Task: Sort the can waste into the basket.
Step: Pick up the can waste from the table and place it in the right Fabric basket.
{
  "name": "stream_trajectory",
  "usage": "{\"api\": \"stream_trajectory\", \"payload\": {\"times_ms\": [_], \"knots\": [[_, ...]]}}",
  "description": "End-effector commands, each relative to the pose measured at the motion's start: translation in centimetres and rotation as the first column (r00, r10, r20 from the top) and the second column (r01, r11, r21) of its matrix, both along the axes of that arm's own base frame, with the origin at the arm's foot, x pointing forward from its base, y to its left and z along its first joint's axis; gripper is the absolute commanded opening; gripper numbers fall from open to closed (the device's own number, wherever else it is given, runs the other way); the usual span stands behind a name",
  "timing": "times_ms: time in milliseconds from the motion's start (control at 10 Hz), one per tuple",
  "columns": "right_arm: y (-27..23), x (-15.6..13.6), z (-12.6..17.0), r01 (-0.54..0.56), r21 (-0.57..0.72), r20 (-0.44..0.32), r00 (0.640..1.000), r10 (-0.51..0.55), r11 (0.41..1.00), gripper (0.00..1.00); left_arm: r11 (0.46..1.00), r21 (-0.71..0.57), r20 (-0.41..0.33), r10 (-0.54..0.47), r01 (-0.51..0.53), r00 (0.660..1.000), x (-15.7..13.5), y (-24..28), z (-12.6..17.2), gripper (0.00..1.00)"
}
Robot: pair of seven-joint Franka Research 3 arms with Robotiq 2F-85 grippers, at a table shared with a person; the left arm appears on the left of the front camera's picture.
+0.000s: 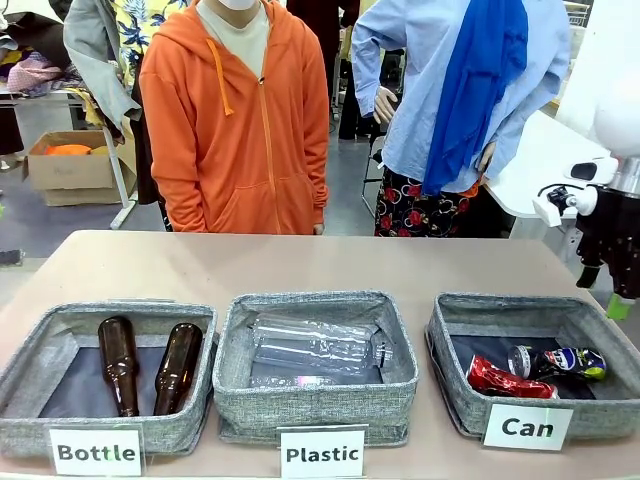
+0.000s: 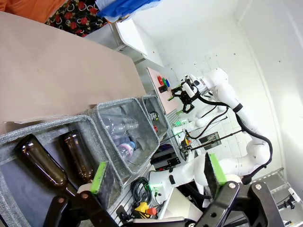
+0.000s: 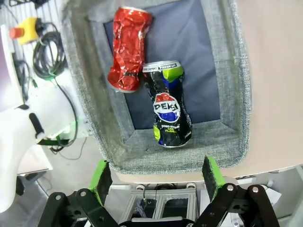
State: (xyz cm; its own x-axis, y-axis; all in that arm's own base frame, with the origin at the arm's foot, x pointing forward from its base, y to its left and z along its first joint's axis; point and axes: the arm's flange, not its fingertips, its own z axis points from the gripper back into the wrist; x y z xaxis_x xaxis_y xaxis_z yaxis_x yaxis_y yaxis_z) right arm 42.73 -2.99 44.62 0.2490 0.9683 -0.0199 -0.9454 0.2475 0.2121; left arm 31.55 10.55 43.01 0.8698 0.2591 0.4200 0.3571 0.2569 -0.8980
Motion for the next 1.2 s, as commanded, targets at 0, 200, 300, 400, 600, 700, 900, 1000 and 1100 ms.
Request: {"api": "stream_trajectory", "payload": {"times_ms": [0,200,300,400,600,700,900,1000,1100], "knots": [[-0.4,1.5,1.0,0.023,0.133,-0.012,1.0,-0.021,0.991,1.0,1.0,-0.005,-0.009,-0.009,0.009,1.0,-0.3,0.1,0.3,1.0],[-0.3,5.4,2.9,0.104,0.493,0.147,0.969,-0.2,0.864,1.0,1.0,-0.005,-0.009,-0.009,0.009,1.0,-0.3,0.1,0.3,1.0],[0.4,6.4,2.9,0.09,0.614,0.036,0.989,-0.142,0.784,1.0,1.0,-0.005,-0.009,-0.009,0.009,1.0,-0.3,0.1,0.3,1.0],[1.3,7.2,2.8,0.154,0.725,-0.124,0.988,-0.092,0.671,1.0,1.0,-0.005,-0.009,-0.009,0.009,1.0,-0.3,0.1,0.3,1.0],[1.8,9.1,1.8,0.354,0.793,-0.33,0.934,-0.138,0.496,1.0,1.0,-0.005,-0.009,-0.009,0.009,1.0,-0.3,0.1,0.3,1.0],[2.3,9.5,1.5,0.397,0.831,-0.422,0.906,-0.024,0.39,1.0,1.0,-0.005,-0.009,-0.009,0.009,1.0,-0.3,0.1,0.3,1.0],[3.0,9.0,-0.9,0.577,0.717,-0.577,0.806,-0.131,0.391,1.0,1.0,-0.005,-0.009,-0.009,0.009,1.0,-0.3,0.1,0.3,1.0],[2.2,8.3,-1.1,0.629,0.69,-0.605,0.773,-0.192,0.357,1.0,1.0,-0.005,-0.009,-0.009,0.009,1.0,-0.3,0.1,0.3,1.0],[1.5,7.3,-0.7,0.616,0.722,-0.575,0.788,-0.222,0.314,1.0,1.0,-0.005,-0.009,-0.009,0.009,1.0,-0.3,0.1,0.3,1.0]]}}
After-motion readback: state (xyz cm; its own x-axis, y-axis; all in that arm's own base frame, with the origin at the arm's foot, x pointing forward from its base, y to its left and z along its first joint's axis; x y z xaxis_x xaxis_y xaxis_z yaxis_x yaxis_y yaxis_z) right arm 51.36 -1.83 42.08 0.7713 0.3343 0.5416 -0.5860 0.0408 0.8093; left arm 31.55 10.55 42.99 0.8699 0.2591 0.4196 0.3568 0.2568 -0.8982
